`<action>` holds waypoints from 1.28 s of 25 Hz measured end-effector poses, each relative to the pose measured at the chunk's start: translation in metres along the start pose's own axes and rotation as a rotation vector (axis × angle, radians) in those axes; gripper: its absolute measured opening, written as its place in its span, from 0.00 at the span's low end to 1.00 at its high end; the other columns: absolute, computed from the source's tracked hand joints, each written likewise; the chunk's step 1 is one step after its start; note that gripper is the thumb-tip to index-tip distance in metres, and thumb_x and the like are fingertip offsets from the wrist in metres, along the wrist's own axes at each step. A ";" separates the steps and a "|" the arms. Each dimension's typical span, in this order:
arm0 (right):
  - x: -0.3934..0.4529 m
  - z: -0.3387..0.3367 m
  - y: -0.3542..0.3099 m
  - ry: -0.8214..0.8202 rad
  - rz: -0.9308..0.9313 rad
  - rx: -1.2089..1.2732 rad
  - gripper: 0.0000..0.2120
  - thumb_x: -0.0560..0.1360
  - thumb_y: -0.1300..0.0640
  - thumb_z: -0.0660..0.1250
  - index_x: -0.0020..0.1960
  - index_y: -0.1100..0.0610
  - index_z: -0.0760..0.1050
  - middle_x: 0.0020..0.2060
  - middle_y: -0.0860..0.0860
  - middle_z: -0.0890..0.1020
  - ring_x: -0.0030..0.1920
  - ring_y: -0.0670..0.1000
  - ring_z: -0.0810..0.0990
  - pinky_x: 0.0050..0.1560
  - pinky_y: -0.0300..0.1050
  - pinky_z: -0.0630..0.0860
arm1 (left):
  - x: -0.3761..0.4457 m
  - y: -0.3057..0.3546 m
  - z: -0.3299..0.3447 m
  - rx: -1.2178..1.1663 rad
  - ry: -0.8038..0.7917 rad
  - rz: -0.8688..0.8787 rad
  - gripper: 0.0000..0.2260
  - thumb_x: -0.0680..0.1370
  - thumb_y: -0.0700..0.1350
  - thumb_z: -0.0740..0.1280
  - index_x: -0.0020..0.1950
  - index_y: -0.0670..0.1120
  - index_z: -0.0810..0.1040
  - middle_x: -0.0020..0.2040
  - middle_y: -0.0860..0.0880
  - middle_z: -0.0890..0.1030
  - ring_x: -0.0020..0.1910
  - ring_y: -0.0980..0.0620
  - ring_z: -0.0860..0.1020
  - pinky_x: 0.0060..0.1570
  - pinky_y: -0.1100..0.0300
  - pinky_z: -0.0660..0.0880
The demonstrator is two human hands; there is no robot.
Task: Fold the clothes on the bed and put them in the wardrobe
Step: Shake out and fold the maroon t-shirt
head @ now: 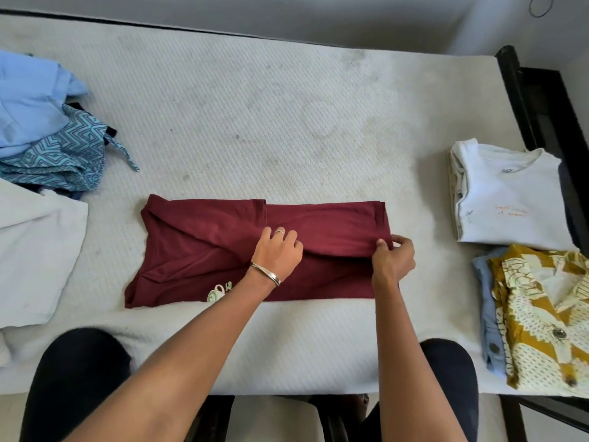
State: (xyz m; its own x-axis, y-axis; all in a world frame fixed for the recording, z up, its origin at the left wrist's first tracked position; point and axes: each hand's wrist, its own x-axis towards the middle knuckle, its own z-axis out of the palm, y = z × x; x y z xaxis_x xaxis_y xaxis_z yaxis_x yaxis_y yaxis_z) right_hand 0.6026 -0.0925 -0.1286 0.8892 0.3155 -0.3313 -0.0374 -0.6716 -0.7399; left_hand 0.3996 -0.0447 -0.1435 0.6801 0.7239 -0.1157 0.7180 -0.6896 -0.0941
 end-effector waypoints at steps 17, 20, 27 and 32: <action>0.059 -0.011 0.029 -0.059 -0.199 -0.677 0.23 0.82 0.48 0.56 0.73 0.60 0.62 0.72 0.66 0.62 0.71 0.69 0.60 0.66 0.67 0.60 | -0.018 0.027 0.011 -0.278 -0.406 0.026 0.40 0.77 0.34 0.60 0.75 0.67 0.44 0.76 0.60 0.32 0.77 0.41 0.39 0.71 0.33 0.50; 0.030 -0.008 0.023 -0.123 -0.323 -0.715 0.30 0.79 0.40 0.61 0.71 0.61 0.64 0.64 0.64 0.70 0.65 0.65 0.67 0.61 0.63 0.66 | -0.011 0.030 0.011 -0.305 -0.441 0.000 0.38 0.76 0.37 0.63 0.75 0.67 0.49 0.77 0.61 0.35 0.77 0.42 0.43 0.71 0.33 0.51; 0.023 -0.013 0.014 -0.377 -0.188 -0.452 0.20 0.71 0.47 0.74 0.53 0.61 0.76 0.51 0.57 0.79 0.52 0.60 0.80 0.54 0.55 0.78 | 0.018 0.046 -0.020 -1.265 -0.128 -0.465 0.10 0.78 0.49 0.65 0.56 0.51 0.83 0.53 0.52 0.83 0.52 0.50 0.81 0.57 0.50 0.77; -0.036 -0.023 -0.032 -0.881 -0.686 -0.599 0.09 0.78 0.60 0.66 0.58 0.59 0.74 0.48 0.53 0.82 0.51 0.56 0.80 0.49 0.48 0.78 | 0.034 0.050 -0.071 -1.890 -0.398 -0.877 0.19 0.75 0.63 0.66 0.53 0.48 0.77 0.43 0.49 0.82 0.42 0.50 0.81 0.33 0.57 0.81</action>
State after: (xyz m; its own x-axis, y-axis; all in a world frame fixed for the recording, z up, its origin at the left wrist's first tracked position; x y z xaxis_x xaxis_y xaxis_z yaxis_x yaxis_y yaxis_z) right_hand 0.5822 -0.0976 -0.0791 0.0322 0.9010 -0.4327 0.7256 -0.3188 -0.6098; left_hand 0.4690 -0.0534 -0.0819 0.2902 0.5506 -0.7827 0.1701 0.7752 0.6083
